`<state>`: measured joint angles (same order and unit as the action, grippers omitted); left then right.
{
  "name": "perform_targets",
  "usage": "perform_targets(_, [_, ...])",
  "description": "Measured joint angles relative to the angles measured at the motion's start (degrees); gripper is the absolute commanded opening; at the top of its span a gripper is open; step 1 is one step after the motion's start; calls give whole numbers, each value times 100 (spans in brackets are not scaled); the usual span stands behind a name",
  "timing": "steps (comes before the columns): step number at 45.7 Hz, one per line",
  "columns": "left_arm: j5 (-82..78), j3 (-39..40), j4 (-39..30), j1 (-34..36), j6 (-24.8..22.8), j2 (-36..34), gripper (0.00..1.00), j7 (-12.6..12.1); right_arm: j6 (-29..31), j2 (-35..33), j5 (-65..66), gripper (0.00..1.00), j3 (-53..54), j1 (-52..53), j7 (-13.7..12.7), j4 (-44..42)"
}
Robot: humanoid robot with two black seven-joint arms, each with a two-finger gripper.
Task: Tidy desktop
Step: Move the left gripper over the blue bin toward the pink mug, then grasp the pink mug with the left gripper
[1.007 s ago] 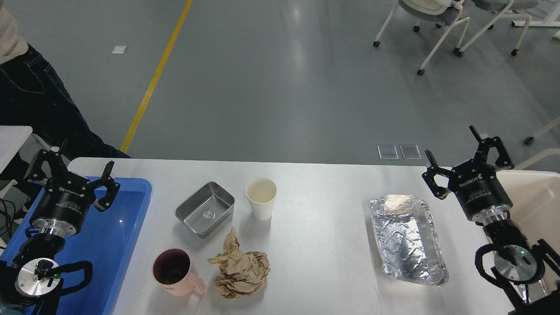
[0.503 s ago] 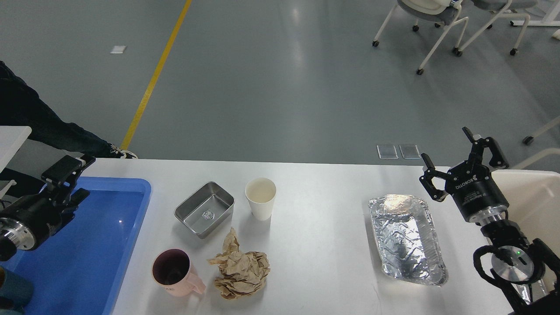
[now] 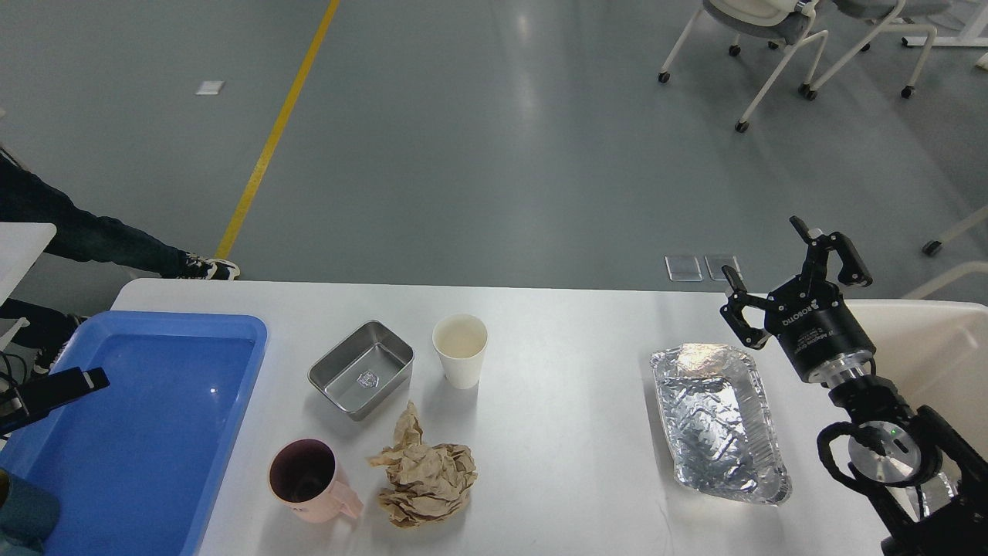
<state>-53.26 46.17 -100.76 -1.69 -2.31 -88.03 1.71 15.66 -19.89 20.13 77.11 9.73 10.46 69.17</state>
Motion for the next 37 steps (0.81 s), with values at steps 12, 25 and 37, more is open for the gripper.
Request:
perform_targets(12, [-109,23,-7,262,-456,200,97,-61,-10,-9,8,100,-29,11,4,-26])
perform_targets(25, [-1225,-35,75,899,-1345,1378,97,-337,-51,-6,51,100,-31,0,6,-27])
perform_targets(37, [-3099,-498,592,1056,-1588,2436,97,-336,-54,-44,54,100,-14,-34,9,-27])
